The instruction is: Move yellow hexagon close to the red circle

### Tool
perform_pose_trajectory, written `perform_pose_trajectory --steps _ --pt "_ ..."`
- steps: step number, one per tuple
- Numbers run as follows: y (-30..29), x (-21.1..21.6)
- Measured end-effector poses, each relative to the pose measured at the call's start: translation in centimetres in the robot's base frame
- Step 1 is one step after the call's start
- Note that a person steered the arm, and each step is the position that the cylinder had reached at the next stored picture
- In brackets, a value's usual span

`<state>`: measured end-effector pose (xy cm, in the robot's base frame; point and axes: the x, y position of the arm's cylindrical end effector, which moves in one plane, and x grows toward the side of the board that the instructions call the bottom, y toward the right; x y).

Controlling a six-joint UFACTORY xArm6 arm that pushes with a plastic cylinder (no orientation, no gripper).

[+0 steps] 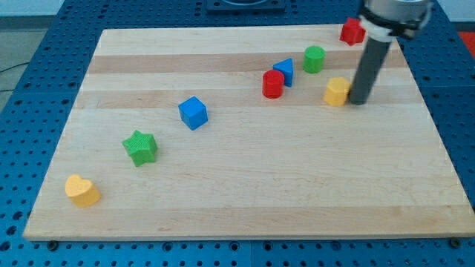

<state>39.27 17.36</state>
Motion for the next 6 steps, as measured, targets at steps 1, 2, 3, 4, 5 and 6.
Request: perform_pose_trajectory --steps 1,2,3,4,5,6 --pt "3.2 -2.6" --pt "1.4 -3.8" --pt "-2.8 -3.0" --pt "-6.5 -1.0" --pt "-2.9 2.0" --pt "-3.7 4.1"
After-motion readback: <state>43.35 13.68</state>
